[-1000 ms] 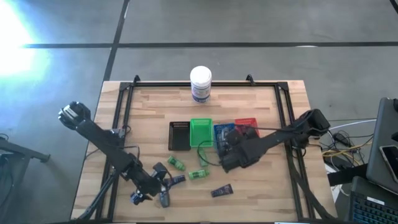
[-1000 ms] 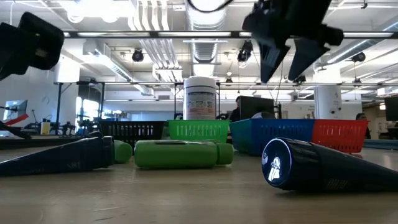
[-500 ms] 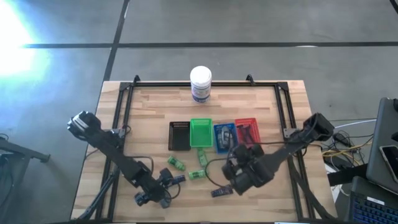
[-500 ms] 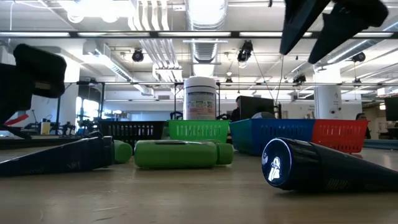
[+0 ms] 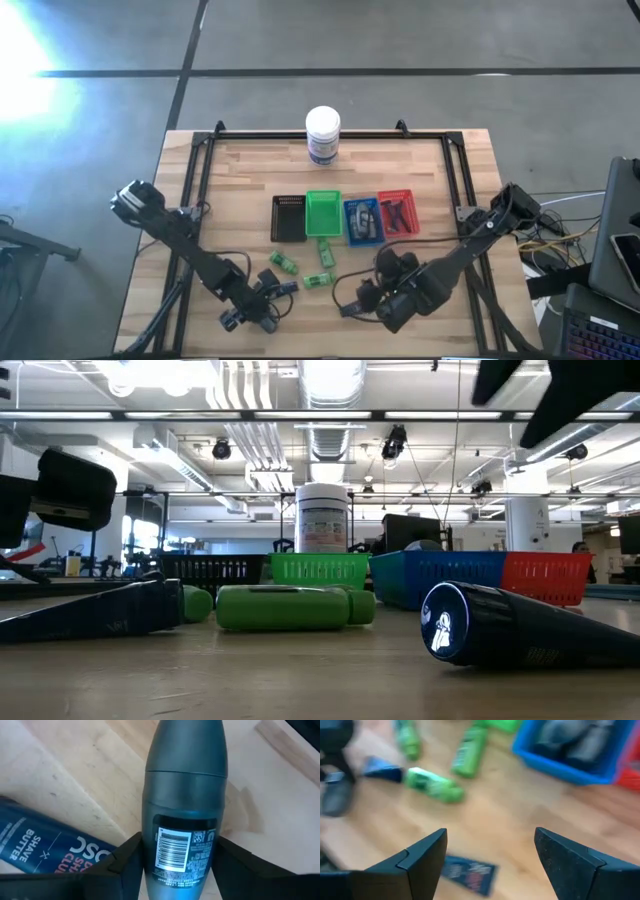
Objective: Pick & Place Travel size toiletries
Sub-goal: Put the deodorant into the blue basket
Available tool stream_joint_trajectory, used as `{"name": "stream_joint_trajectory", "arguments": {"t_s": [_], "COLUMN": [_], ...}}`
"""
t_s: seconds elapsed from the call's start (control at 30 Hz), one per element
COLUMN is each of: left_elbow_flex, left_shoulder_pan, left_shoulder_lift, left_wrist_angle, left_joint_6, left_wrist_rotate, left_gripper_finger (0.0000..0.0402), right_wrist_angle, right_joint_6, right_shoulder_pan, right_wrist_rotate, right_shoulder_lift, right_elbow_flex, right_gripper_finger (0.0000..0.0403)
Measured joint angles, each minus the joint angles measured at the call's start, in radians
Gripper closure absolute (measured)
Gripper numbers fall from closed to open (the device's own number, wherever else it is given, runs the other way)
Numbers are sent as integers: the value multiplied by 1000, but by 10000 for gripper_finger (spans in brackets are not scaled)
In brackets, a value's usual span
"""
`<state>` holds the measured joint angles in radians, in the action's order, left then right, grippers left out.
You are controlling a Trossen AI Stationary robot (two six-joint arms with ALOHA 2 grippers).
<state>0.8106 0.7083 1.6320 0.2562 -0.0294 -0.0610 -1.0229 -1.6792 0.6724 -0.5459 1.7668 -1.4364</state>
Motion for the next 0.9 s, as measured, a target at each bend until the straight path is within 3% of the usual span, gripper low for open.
{"name": "stream_joint_trajectory", "arguments": {"t_s": [0.27, 0.53, 0.9], "left_elbow_flex": [31, 38, 175], "left_shoulder_pan": [-1, -40, -154], "left_shoulder_lift": [-97, -289, -270], "left_wrist_angle": [73, 66, 61], "left_joint_6": [212, 408, 292], "left_wrist_rotate": [77, 364, 494], "left_gripper_finger": [204, 204, 204], "right_wrist_angle": [219, 508, 654], "right_joint_6": [-35, 77, 201], "right_shoulder_pan": [-9, -76, -187], "right_wrist_rotate": [44, 59, 120], "right_shoulder_lift": [-5, -4, -14], "right_elbow_flex": [0, 1, 2], "right_gripper_finger": [129, 129, 107]}}
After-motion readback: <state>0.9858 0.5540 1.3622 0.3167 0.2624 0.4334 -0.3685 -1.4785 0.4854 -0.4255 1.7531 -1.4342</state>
